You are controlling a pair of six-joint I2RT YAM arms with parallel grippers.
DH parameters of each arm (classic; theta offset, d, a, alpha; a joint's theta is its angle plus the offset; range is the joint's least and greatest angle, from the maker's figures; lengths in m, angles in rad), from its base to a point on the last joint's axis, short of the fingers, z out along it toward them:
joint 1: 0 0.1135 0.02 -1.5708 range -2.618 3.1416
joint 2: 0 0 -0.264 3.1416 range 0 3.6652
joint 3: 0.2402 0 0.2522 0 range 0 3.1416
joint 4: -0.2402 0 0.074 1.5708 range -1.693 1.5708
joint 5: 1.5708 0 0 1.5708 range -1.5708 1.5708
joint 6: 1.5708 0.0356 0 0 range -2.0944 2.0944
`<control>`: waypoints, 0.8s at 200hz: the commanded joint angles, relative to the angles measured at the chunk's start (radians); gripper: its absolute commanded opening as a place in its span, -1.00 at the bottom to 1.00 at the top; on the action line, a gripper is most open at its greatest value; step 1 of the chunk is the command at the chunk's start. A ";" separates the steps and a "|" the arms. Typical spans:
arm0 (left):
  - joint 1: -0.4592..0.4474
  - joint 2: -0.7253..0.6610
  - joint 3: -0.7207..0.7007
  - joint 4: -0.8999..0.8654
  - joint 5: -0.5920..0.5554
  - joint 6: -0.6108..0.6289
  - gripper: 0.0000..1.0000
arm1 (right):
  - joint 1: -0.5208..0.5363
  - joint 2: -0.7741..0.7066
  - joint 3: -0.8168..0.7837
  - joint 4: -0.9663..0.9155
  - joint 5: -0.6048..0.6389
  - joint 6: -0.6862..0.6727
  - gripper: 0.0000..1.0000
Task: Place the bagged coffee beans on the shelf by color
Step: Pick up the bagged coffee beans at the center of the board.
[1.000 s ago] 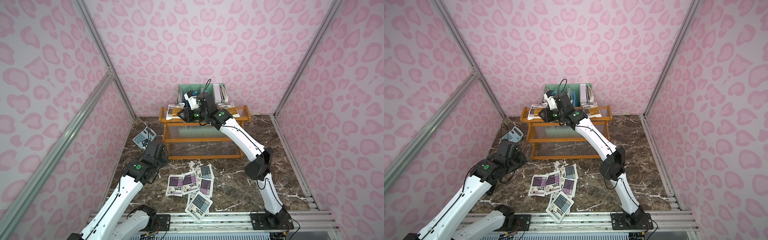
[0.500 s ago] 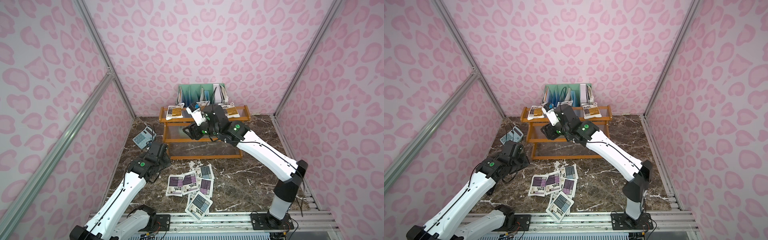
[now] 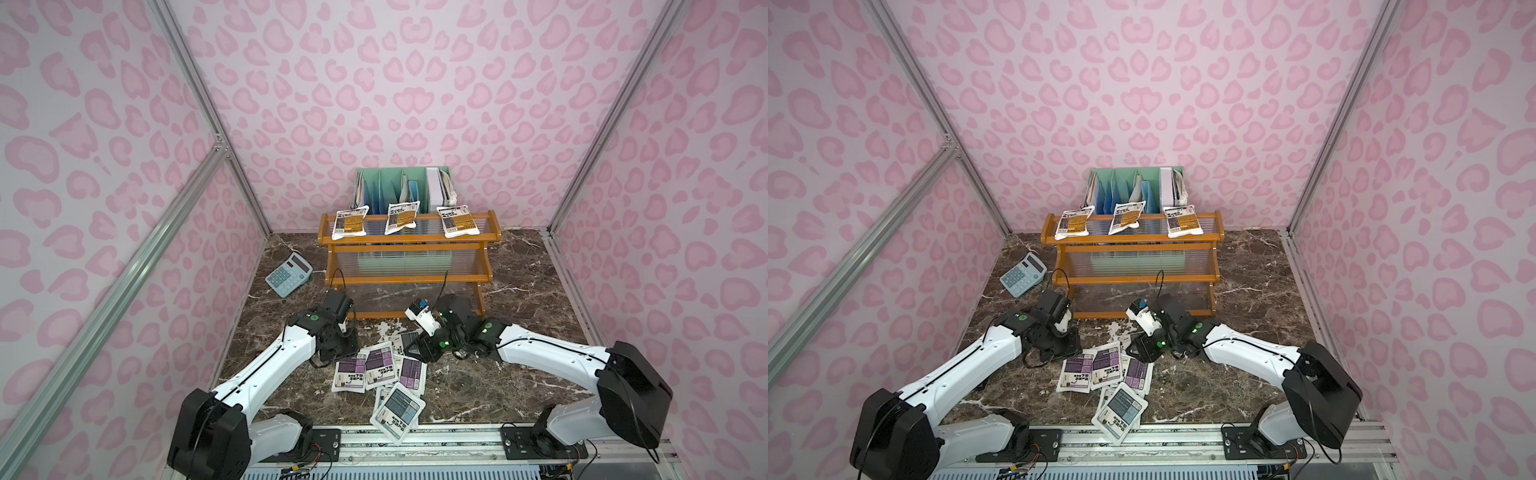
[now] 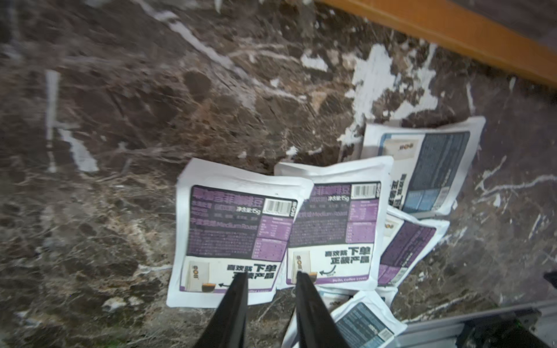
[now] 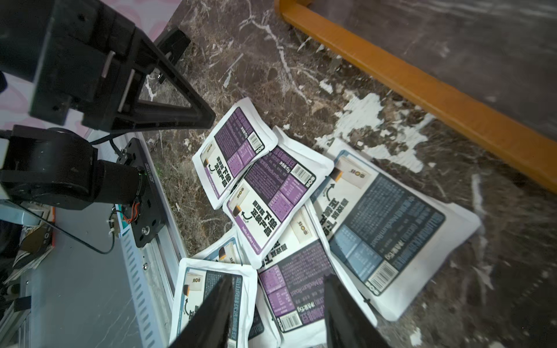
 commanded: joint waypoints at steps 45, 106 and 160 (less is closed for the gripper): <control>-0.118 0.144 -0.017 0.091 0.073 0.069 -0.41 | -0.001 0.209 0.000 0.163 -0.169 -0.021 -0.06; -0.137 0.292 0.020 0.064 0.028 0.054 -0.45 | 0.001 0.300 0.006 0.179 -0.239 -0.051 -0.11; -0.157 0.353 0.032 0.078 0.044 0.053 -0.46 | 0.017 0.395 0.043 0.198 -0.304 -0.086 -0.17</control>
